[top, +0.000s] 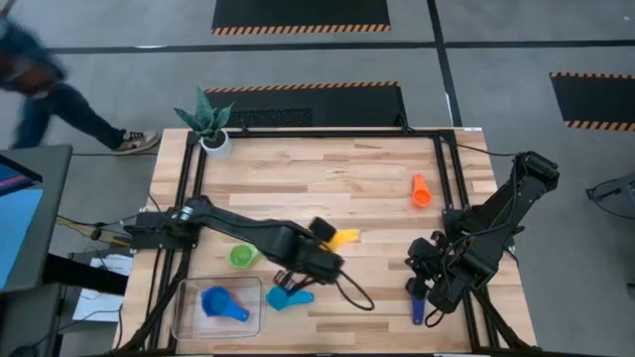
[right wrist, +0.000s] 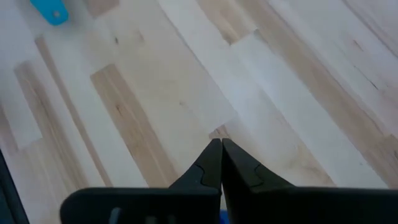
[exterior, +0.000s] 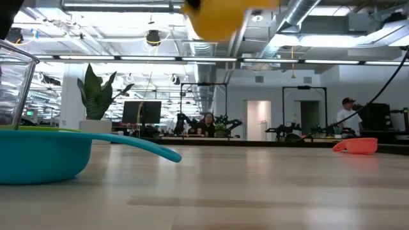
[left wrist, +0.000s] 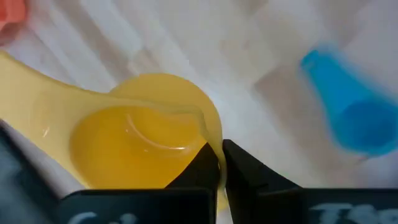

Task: Nest measuring cups in basket
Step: Stack the yellow measuring cup on top of the blue measuring cup in the transparent bin

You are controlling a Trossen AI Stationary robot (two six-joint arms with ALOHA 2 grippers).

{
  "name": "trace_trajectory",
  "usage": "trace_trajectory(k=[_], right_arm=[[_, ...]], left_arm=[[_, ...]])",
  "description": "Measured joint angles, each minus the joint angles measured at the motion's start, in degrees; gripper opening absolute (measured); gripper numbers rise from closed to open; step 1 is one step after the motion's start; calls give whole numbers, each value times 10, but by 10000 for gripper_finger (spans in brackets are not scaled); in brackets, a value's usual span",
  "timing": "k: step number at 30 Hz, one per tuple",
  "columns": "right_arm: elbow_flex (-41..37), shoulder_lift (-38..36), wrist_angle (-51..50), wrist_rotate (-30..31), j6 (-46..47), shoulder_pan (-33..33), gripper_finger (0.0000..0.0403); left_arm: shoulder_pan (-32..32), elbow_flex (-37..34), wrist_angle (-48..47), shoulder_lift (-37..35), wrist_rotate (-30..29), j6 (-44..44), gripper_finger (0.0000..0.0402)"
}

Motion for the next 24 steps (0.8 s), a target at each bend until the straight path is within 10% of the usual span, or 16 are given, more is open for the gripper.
trace_trajectory(k=[10, 24], right_arm=[[0, 0, 148, 156, 27, -26, 22], [0, 0, 454, 184, -217, -151, 24]], left_arm=[[-78, -91, -11, -161, -55, -231, 0], [-265, -485, 20, -370, -54, -530, 0]])
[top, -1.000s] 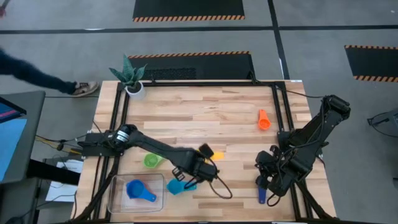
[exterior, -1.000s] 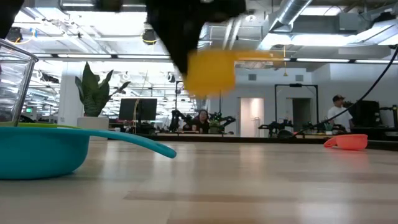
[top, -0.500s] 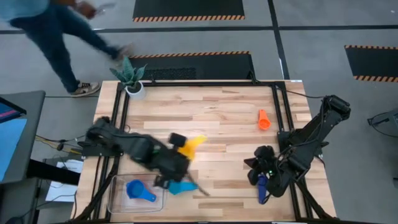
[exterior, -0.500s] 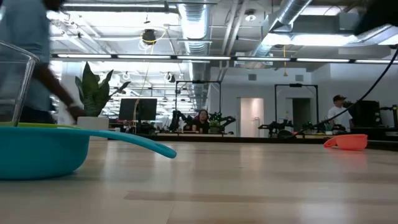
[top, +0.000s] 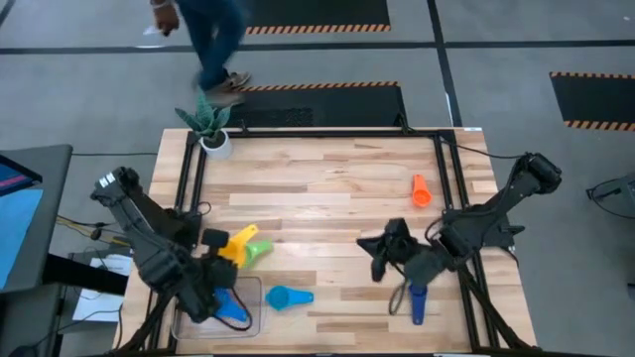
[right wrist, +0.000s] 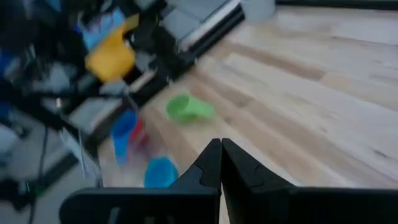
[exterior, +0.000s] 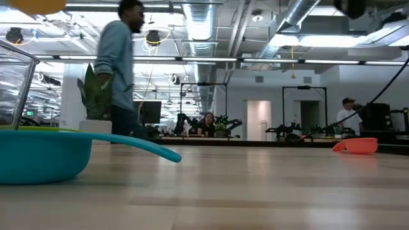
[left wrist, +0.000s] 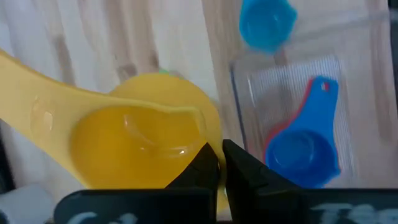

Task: Nest measuring cups in basket
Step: Stack the yellow measuring cup on top of the blue measuring cup in the transparent bin

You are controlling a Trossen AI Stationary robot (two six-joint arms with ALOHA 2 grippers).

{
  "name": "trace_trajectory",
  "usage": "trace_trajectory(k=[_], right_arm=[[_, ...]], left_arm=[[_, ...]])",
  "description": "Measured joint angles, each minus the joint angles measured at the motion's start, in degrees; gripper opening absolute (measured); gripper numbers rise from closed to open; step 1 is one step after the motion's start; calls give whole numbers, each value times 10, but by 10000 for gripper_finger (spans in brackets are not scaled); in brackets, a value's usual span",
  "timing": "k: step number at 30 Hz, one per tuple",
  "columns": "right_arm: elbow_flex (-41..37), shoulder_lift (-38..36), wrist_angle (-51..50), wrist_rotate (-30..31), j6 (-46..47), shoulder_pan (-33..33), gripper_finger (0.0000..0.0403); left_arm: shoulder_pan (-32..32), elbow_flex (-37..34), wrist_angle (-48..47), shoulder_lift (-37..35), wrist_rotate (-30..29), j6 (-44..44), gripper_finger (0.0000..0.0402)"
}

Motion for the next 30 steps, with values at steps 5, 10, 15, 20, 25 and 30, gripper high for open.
trace_trajectory(k=[5, 10, 15, 20, 25, 30], right_arm=[[0, 0, 47, -13, -8, -64, 27], [0, 0, 67, -92, -43, -113, 28], [0, 0, 66, -136, -49, -127, 26], [0, 0, 66, -140, -91, -126, 27], [0, 0, 66, -141, -91, -125, 25], [0, 0, 65, -141, -91, -118, 26]], left_arm=[[-53, -89, 50, -16, 25, 33, 0], [-77, -146, 63, -14, 60, 115, 0], [-88, -164, 77, -14, 86, 128, 0], [-105, -164, 94, -14, 94, 245, 0], [-110, -164, 82, -14, 93, 354, 0], [-109, -164, 78, -14, 58, 454, 0]])
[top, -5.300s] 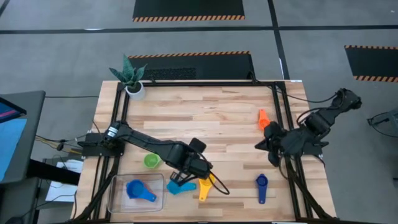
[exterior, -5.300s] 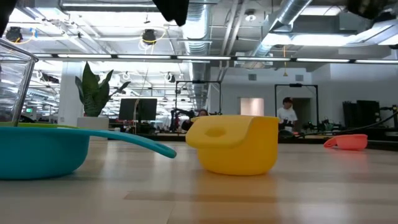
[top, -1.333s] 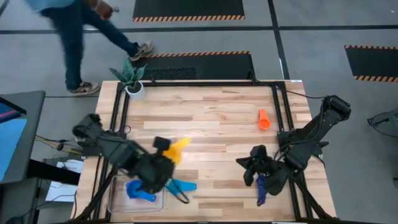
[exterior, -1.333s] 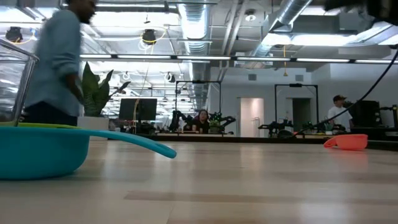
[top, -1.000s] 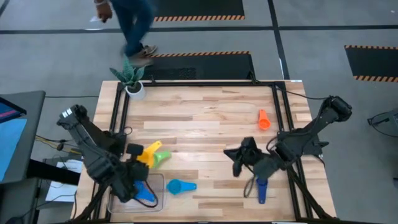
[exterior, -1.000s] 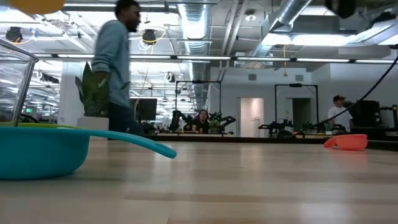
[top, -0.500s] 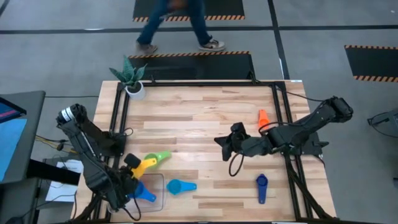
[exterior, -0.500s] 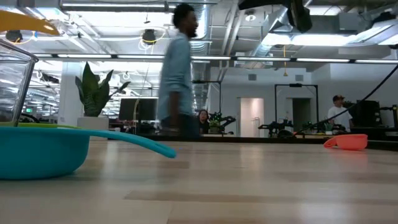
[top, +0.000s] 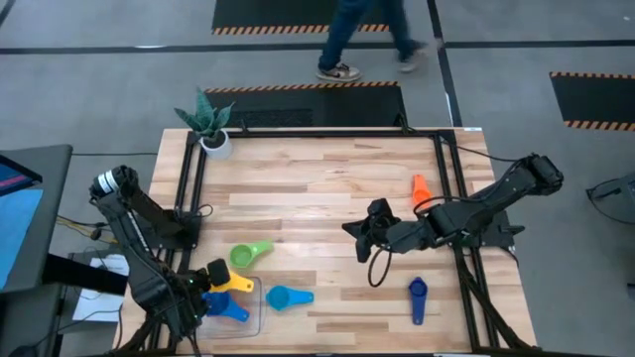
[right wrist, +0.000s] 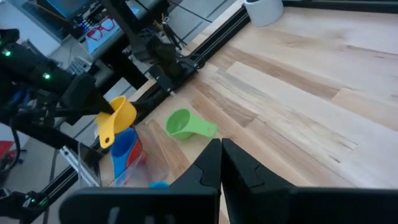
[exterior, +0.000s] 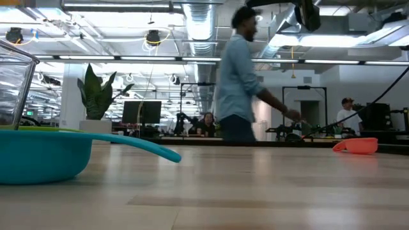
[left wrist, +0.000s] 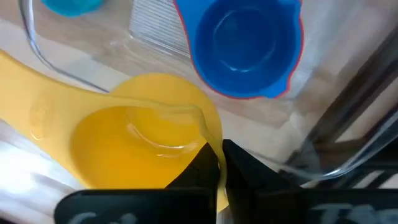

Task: Nest measuring cups in basket
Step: Stack the yellow measuring cup on top of the blue measuring cup in the transparent bin

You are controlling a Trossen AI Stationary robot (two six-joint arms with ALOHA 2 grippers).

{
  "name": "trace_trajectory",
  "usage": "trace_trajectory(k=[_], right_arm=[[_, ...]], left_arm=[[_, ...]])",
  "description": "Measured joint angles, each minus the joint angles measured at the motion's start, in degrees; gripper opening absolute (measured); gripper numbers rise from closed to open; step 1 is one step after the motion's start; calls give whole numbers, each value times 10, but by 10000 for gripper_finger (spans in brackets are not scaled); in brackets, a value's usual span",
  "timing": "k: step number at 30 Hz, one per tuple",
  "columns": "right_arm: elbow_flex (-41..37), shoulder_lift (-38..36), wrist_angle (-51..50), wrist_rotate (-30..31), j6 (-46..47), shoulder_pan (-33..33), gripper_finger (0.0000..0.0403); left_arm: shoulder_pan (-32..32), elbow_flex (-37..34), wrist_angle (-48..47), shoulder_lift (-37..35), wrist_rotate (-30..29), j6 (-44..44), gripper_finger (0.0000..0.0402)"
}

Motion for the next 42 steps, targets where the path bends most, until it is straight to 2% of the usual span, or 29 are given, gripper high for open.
trace_trajectory(k=[3, 9, 17, 19, 23, 26, 36, 42], right_arm=[[0, 0, 0, -1, 0, 2, 26], [0, 0, -5, 0, 0, 9, 23], [0, 0, -18, 0, 0, 18, 26], [0, 0, -21, 0, 0, 18, 26], [0, 0, -35, 0, 1, 18, 23], [0, 0, -50, 1, 11, 18, 23], [0, 0, -74, 1, 39, 18, 24], [0, 0, -74, 1, 41, 18, 25]], left_arm=[[0, -10, 2, 0, -2, 36, 0], [-1, -36, 5, 2, -15, 41, 0], [-2, 11, 2, 1, -26, 26, 0], [-7, 21, 1, 1, -6, 25, 0], [-26, 40, 27, 1, 73, 24, 0], [-44, 39, 65, 1, 94, 21, 0], [-47, 28, 75, 80, 85, -16, 0], [-47, 28, 61, 86, 54, -66, 0]])
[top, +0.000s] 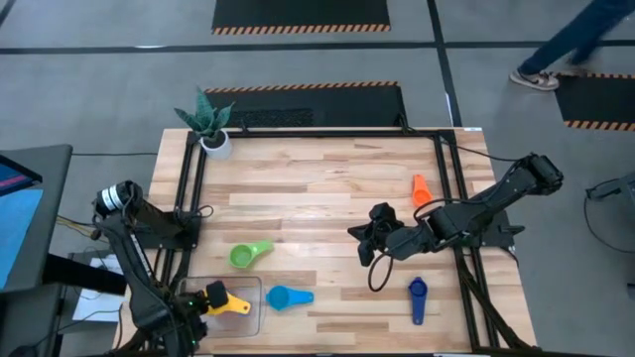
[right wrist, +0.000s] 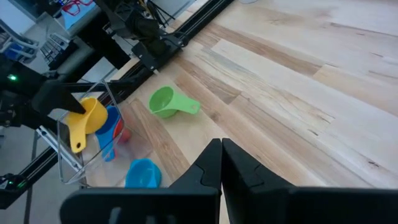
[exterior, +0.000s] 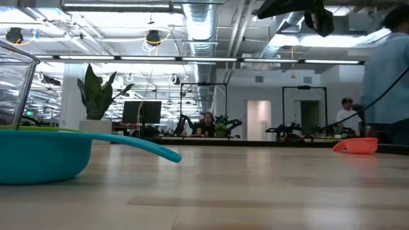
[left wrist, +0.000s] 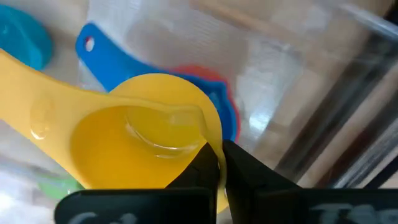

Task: Nest measuring cups in basket
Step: Stack the yellow measuring cup on top of the blue measuring cup in the transparent bin

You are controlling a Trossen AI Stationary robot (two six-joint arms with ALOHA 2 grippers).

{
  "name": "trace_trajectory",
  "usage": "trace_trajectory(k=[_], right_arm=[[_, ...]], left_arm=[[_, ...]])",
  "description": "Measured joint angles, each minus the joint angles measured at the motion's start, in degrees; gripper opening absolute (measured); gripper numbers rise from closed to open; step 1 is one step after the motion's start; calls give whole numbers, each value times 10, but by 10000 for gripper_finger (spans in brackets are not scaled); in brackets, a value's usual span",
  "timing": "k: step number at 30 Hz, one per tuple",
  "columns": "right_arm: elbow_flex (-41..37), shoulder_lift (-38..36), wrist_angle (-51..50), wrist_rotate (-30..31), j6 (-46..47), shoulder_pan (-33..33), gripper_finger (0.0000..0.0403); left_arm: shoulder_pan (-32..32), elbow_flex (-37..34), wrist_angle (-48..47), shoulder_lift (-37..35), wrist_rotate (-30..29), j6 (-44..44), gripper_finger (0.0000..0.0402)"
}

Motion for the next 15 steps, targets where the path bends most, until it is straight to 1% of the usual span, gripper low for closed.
trace_trajectory(k=[4, 10, 15], right_arm=[[0, 0, 1, 0, 0, 0, 26], [0, 0, 1, 0, 0, 1, 23], [0, 0, 0, 0, -2, 2, 26]], left_arm=[[0, 0, -12, 0, 0, -13, 0], [-6, 0, -10, 0, 1, 36, 6], [-5, 0, -9, 0, -1, 28, 7]])
